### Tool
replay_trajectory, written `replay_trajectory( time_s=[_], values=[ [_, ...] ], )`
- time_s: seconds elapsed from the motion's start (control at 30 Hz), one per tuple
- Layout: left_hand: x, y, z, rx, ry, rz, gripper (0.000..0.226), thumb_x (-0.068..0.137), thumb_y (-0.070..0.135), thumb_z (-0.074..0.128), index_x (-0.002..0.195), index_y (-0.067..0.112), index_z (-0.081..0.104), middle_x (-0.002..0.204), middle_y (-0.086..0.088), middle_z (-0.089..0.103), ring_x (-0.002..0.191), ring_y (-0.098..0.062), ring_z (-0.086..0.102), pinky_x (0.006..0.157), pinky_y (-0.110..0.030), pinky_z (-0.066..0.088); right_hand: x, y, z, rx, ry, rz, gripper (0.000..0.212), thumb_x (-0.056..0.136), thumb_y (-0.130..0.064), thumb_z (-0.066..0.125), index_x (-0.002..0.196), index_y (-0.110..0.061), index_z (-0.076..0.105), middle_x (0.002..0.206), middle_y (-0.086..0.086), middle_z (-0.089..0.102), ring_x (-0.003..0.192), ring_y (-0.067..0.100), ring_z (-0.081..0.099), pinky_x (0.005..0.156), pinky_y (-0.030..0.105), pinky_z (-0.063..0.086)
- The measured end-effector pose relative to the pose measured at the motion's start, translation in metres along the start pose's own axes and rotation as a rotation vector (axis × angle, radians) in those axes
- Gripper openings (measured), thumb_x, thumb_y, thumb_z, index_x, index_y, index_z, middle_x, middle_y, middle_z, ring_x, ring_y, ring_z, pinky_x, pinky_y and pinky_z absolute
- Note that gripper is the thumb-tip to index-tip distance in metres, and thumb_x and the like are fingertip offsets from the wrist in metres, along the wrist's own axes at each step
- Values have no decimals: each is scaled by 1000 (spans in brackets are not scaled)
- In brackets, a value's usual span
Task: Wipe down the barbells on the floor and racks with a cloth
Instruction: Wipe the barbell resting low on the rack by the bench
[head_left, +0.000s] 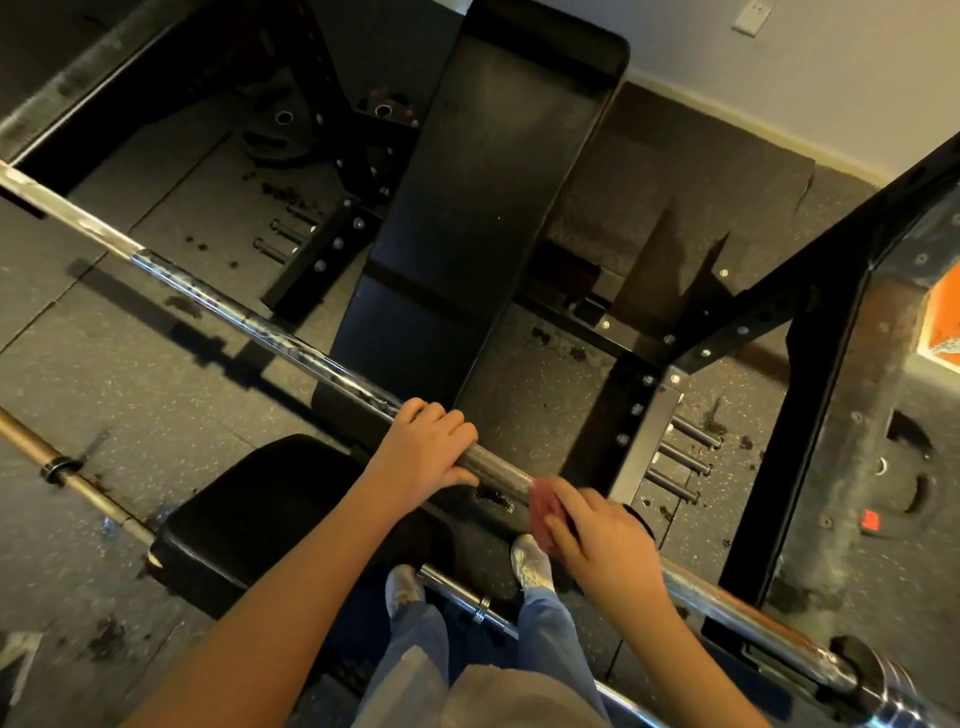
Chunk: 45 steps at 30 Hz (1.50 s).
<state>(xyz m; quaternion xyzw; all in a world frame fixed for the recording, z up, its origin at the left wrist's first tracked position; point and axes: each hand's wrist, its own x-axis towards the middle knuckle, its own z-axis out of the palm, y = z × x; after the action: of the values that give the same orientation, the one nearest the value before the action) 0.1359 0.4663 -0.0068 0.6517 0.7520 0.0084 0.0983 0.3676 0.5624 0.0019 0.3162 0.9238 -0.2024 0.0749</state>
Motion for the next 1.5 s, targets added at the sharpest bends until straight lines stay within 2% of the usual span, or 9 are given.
replay_trajectory(
  time_s=[0.17, 0.33, 0.47, 0.6, 0.73, 1.0, 1.17, 1.37, 1.5],
  values=[
    [0, 1, -1, 20, -31, -20, 38, 75, 56, 68, 96, 25, 61, 91, 6, 61, 86, -16, 60, 88, -37, 46, 23, -13, 5, 53, -31, 281, 30, 103, -36, 32, 120, -23, 54, 91, -4, 64, 75, 12, 61, 63, 22, 48],
    [3, 2, -4, 35, -80, -18, 40, 86, 58, 55, 110, 26, 56, 106, 6, 57, 101, -16, 55, 99, -35, 35, 29, -29, -46, 703, 325, 606, 20, 103, -18, 39, 97, -13, 58, 69, -5, 54, 54, -2, 53, 46, 7, 37],
    [2, 3, -6, 29, -119, -35, 42, 91, 58, 46, 119, 28, 49, 118, 7, 52, 112, -15, 48, 105, -34, 26, 37, -41, -75, 781, 510, 465, 16, 102, -19, 41, 97, -18, 56, 75, -4, 55, 60, -1, 56, 52, 7, 40],
    [4, 4, -10, 41, -159, -47, 44, 91, 59, 46, 122, 28, 47, 121, 8, 49, 115, -14, 45, 105, -33, 24, 33, -48, -23, 295, 88, 152, 33, 96, -50, 36, 113, -28, 54, 106, -7, 58, 96, 10, 61, 82, 25, 50],
    [6, 4, -11, 31, -186, -62, 44, 91, 57, 47, 123, 27, 46, 122, 7, 49, 116, -14, 44, 106, -34, 25, 10, -19, -6, 12, -120, 61, 65, 91, -61, 43, 146, -29, 30, 139, -5, 48, 122, 18, 50, 108, 37, 35],
    [4, 5, -11, 22, -175, -59, 44, 92, 57, 45, 124, 27, 45, 123, 7, 47, 117, -15, 43, 107, -34, 23, 57, -52, 2, 112, -1, 117, 35, 103, -43, 30, 128, -26, 48, 107, -2, 63, 85, 13, 61, 70, 24, 48],
    [4, 5, -12, -7, -170, -69, 42, 92, 56, 47, 122, 27, 46, 122, 7, 49, 116, -14, 45, 107, -34, 24, 2, -11, 5, 53, 169, 140, 33, 91, -29, 62, 122, -18, 63, 93, 3, 69, 71, 18, 65, 55, 20, 42],
    [0, 7, -7, 20, -127, -80, 42, 92, 56, 47, 123, 28, 47, 125, 7, 48, 119, -15, 44, 109, -35, 22, 61, -66, 15, 69, 114, 131, 35, 103, -39, 34, 131, -26, 51, 105, -2, 65, 84, 14, 63, 66, 24, 46],
    [2, 8, -10, 8, -136, -77, 42, 92, 57, 47, 123, 29, 46, 124, 8, 48, 118, -14, 44, 108, -34, 22, 27, -33, 11, 51, 120, 93, 38, 90, -31, 64, 126, -21, 58, 98, 3, 67, 75, 18, 65, 60, 28, 51]
  ],
)
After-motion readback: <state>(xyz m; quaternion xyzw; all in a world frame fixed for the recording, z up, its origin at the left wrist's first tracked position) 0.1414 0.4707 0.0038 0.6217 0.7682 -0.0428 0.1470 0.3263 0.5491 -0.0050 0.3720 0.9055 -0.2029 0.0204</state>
